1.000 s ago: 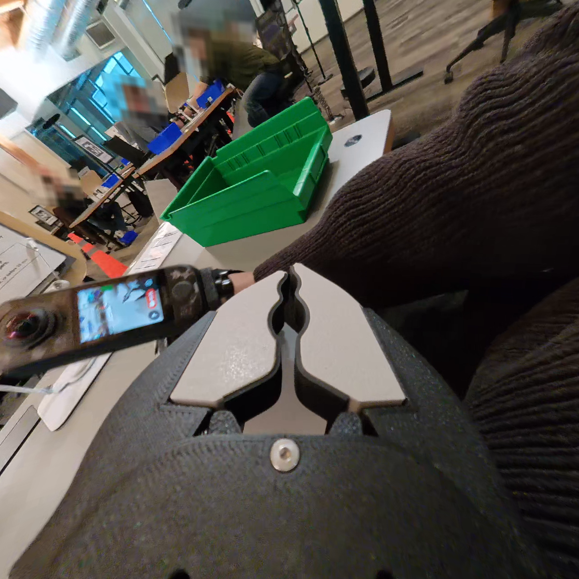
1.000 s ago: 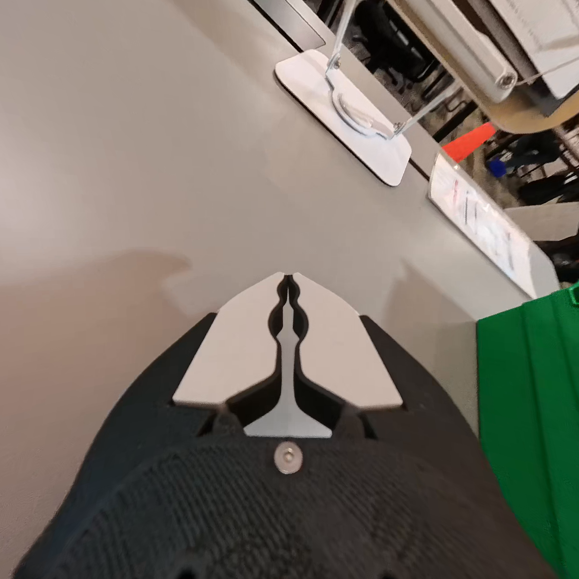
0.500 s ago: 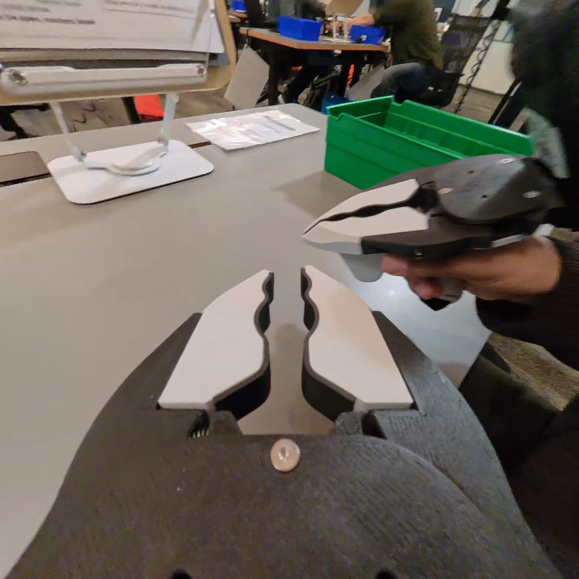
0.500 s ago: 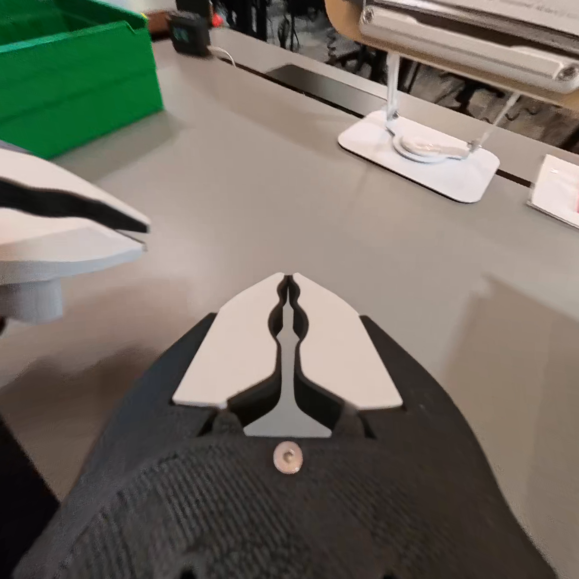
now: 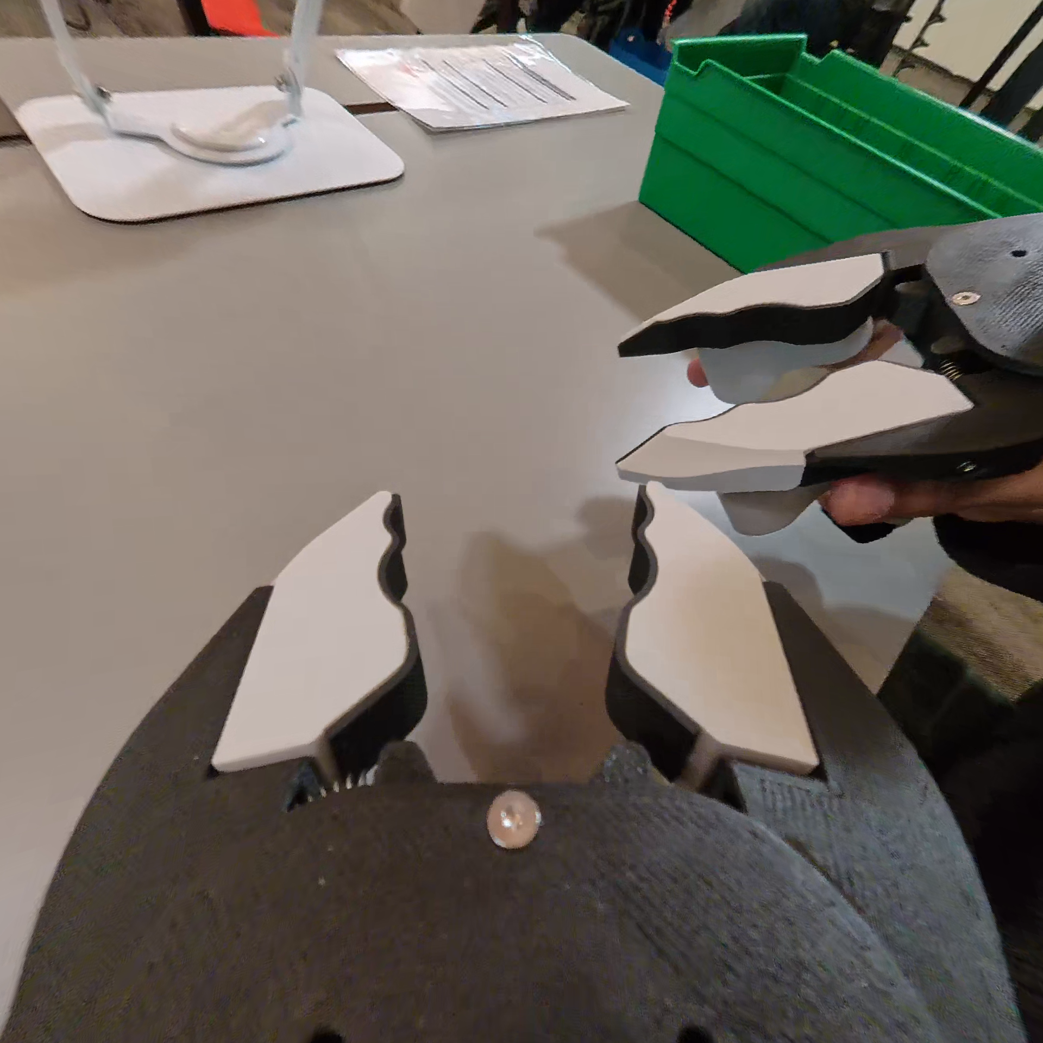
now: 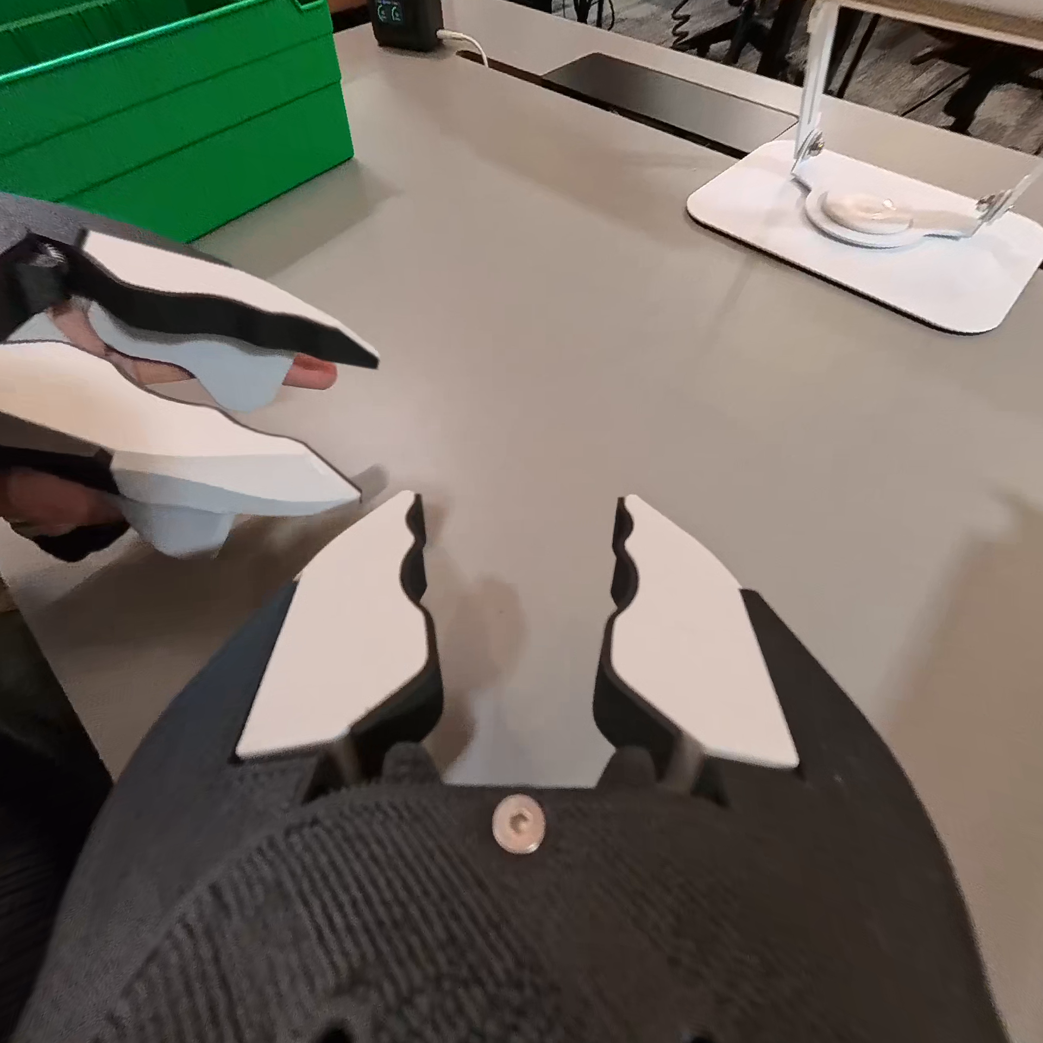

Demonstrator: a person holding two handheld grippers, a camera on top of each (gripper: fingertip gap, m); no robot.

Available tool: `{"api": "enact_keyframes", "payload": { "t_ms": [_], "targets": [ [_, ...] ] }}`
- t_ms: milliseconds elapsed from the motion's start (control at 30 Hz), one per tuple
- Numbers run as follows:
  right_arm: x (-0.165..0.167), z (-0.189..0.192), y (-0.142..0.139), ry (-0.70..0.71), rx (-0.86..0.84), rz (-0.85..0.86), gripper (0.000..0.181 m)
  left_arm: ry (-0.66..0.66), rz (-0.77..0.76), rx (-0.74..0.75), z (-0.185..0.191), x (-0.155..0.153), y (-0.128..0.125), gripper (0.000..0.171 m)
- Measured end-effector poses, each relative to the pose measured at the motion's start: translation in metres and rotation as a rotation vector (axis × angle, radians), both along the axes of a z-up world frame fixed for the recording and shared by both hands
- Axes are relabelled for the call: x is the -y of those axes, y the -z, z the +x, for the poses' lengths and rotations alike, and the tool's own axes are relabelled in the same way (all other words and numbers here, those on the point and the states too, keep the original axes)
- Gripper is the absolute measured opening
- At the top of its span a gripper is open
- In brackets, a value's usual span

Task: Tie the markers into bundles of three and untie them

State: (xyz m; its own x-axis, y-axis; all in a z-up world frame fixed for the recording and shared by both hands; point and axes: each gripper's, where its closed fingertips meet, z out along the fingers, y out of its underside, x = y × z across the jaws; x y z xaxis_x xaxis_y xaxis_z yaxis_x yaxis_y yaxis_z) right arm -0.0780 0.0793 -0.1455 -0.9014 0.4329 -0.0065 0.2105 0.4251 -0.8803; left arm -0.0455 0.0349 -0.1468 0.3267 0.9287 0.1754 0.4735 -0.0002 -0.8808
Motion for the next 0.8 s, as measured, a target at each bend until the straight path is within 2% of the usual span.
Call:
{"api": "enact_keyframes", "payload": {
  "t_ms": [333, 467, 633, 733, 800],
  "targets": [
    [0.003, 0.002, 0.003, -0.006, 0.057, -0.016, 0.065, -0.007, 0.002, -0.039, -0.002, 0.002, -0.006, 0.078],
    [0.0, -0.008, 0.002, 0.07, 0.042, -0.02, 0.056, -0.001, -0.001, -0.038, -0.002, 0.003, -0.006, 0.074],
    [0.002, -0.002, 0.008, 0.015, 0.124, -0.023, 0.056, -0.031, 0.005, -0.068, -0.004, 0.011, -0.012, 0.074],
    [0.004, 0.005, 0.01, -0.035, 0.123, -0.01, 0.038, -0.048, 0.004, -0.07, -0.005, 0.014, -0.011, 0.077],
    [0.007, 0.01, 0.01, -0.051, 0.18, -0.035, 0.03, -0.07, -0.011, -0.059, -0.005, 0.018, -0.009, 0.079]
  ]
}}
